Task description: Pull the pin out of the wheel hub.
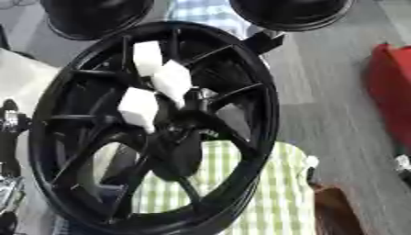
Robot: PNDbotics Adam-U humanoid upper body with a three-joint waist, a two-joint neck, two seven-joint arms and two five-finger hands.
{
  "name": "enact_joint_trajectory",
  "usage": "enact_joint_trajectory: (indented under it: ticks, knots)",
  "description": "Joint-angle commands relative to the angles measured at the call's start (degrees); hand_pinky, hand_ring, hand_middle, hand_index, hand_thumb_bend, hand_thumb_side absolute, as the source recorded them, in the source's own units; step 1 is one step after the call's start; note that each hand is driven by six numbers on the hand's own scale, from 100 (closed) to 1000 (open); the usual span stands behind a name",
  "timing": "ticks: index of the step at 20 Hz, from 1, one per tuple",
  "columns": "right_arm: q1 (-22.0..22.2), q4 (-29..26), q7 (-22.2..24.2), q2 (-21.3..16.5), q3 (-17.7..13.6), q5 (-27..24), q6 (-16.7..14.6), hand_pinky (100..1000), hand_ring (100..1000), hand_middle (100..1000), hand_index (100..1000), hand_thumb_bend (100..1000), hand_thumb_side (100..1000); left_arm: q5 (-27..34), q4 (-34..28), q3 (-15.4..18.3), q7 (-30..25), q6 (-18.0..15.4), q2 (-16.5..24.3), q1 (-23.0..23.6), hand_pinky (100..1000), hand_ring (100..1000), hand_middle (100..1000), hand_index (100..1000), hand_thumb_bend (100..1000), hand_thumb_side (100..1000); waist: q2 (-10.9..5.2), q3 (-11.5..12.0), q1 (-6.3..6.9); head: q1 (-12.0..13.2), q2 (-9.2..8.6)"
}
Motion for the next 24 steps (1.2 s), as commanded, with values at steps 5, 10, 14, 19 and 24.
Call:
enact_joint_trajectory:
  ticks: [5,10,14,19,24]
  knots:
    - [-0.8,-2.2,0.2,-1.9,-0.6,-1.0,0.1,645,643,539,702,276,400,-0.3,-0.6,0.2,0.2,-0.1,1.5,-0.9,716,625,533,750,302,617,-1.01,0.9,-0.57,0.1,-0.86]
    - [-2.0,-10.5,7.5,-5.8,-0.9,-1.1,1.6,694,711,598,741,319,409,-0.4,-0.6,0.4,0.5,0.0,1.9,-0.5,716,625,533,750,302,619,-1.23,1.0,-1.39,0.3,-0.52]
    - [-5.1,-20.0,15.4,-15.2,0.1,-4.1,1.6,720,740,625,755,338,354,-0.8,-0.5,0.5,0.6,0.0,2.8,0.1,716,625,533,750,301,618,-1.87,0.5,-2.37,0.4,-0.14]
    - [-13.6,-26.7,23.8,-27.1,3.7,-9.1,-0.6,745,749,642,761,382,304,-1.2,-0.4,0.8,0.9,-0.1,4.1,1.4,716,625,533,750,300,617,-2.68,-0.4,-3.64,0.3,0.45]
    - [-26.0,-27.2,33.8,-31.2,9.5,-9.8,-2.9,766,751,654,765,416,306,-1.6,-0.5,1.0,1.1,-0.1,5.2,2.6,716,626,533,750,299,616,-3.38,-1.0,-4.71,-0.2,1.17]
